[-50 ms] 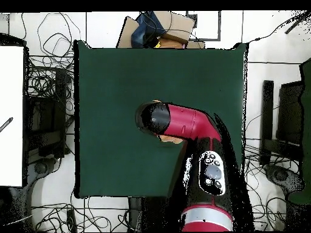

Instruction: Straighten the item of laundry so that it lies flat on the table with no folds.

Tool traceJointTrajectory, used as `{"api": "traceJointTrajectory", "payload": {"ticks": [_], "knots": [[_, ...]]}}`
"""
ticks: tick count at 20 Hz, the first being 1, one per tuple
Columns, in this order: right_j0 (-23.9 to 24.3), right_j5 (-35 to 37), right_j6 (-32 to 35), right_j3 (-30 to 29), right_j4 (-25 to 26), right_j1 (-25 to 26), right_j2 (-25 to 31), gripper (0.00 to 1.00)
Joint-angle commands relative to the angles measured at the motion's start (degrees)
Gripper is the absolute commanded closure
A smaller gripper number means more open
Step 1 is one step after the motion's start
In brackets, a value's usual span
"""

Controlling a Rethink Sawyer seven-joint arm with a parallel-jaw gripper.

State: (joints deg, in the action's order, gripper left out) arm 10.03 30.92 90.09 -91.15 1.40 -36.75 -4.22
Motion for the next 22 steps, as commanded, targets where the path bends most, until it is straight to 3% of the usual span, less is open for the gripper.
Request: {"api": "traceJointTrajectory", "payload": {"ticks": [1,12,22], "knots": [[-0.7,4.4,10.3,2.1,-1.5,0.2,0.5,0.0],[1.6,-0.8,8.6,-0.2,-0.5,1.5,1.2,0.0],[1.3,1.8,8.3,2.8,-0.2,2.8,0.4,0.0]]}}
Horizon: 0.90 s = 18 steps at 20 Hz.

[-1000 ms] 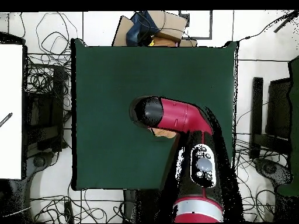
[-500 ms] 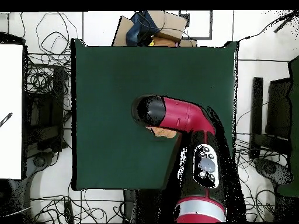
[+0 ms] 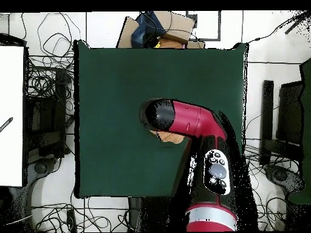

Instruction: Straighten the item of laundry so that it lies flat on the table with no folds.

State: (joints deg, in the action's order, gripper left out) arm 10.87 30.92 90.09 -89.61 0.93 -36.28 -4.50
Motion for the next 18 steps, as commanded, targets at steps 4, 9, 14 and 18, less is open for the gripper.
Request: {"api": "traceJointTrajectory", "payload": {"ticks": [4,9,14,18], "knots": [[0.5,1.8,8.6,1.8,-0.1,3.2,1.1,0.0],[0.9,0.8,8.7,1.6,-0.9,3.8,2.3,0.0],[1.7,-1.1,9.3,1.5,-2.2,4.9,3.7,0.0],[1.3,-2.1,9.8,1.1,-2.7,5.2,3.8,0.0]]}}
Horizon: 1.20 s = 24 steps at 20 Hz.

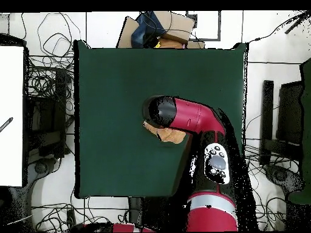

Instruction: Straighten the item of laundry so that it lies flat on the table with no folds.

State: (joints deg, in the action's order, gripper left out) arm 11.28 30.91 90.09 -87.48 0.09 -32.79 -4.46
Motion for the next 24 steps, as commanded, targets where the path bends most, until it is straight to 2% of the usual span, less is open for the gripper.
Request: {"api": "traceJointTrajectory", "payload": {"ticks": [1,18,24], "knots": [[0.8,-2.2,10.0,-1.0,-2.0,1.8,3.7,0.0],[-0.2,-8.7,12.5,-0.9,-3.0,6.2,4.2,0.0],[-0.7,-7.2,12.5,-1.2,-3.7,5.0,3.3,0.0]]}}
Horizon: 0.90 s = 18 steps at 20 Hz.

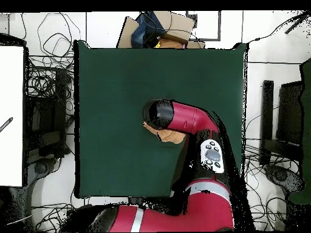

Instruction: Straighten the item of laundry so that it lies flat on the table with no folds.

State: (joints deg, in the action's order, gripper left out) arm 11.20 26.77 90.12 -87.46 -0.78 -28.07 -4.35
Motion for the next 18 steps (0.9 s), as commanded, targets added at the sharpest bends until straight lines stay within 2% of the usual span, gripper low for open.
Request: {"api": "traceJointTrajectory", "payload": {"ticks": [1,10,18], "knots": [[-0.5,-3.1,12.6,-1.5,-3.1,0.2,3.2,0.0],[-0.3,-4.6,12.2,-4.1,-3.4,-1.0,3.3,0.0],[-0.7,-6.9,13.0,-9.8,-3.2,-4.1,3.1,0.0]]}}
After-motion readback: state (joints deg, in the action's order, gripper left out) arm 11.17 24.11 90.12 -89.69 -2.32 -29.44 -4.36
